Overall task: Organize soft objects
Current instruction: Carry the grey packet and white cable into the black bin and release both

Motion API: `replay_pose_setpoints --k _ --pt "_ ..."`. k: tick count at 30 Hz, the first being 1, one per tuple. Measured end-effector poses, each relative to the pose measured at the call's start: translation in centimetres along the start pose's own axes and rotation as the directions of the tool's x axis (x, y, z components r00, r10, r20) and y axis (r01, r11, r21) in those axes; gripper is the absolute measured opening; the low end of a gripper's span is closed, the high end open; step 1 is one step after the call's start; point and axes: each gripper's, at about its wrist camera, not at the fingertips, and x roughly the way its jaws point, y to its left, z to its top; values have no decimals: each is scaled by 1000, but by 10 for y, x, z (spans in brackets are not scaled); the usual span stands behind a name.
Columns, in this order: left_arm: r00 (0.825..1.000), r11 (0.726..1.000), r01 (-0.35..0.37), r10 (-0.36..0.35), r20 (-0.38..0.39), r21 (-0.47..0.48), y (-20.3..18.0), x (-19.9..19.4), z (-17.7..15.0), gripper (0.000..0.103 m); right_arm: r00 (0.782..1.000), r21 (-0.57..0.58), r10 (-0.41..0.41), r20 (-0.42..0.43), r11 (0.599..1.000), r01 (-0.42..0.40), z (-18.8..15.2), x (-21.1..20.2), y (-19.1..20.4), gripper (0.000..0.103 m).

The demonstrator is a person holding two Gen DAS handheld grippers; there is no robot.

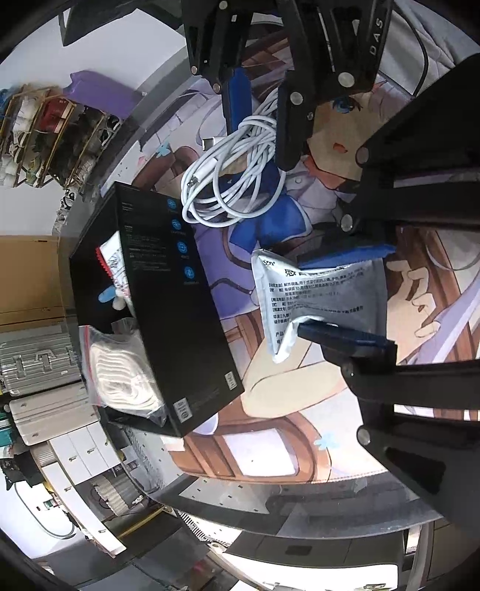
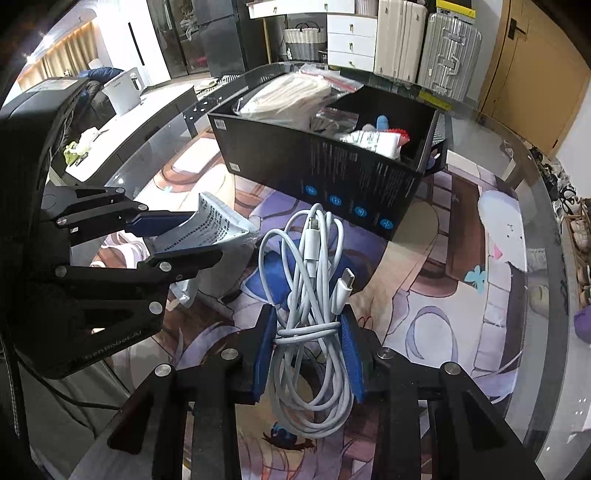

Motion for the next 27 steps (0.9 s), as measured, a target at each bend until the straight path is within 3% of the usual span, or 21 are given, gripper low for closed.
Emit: replay_pose_setpoints --k 12,17,23,27 --pt "996 1000 17 -14 87 -23 5 -33 6 30 994 14 38 101 999 -39 6 -38 2 35" --pt "989 1000 -9 13 147 -25 5 -53 9 30 987 17 48 155 999 -52 6 -56 2 35" --pt "965 999 11 0 261 -39 8 -86 13 30 961 18 45 274 998 -52 7 -90 4 35" --pt "933 999 4 16 360 -54 12 -110 16 30 926 14 19 377 1000 -26 10 -116 7 35"
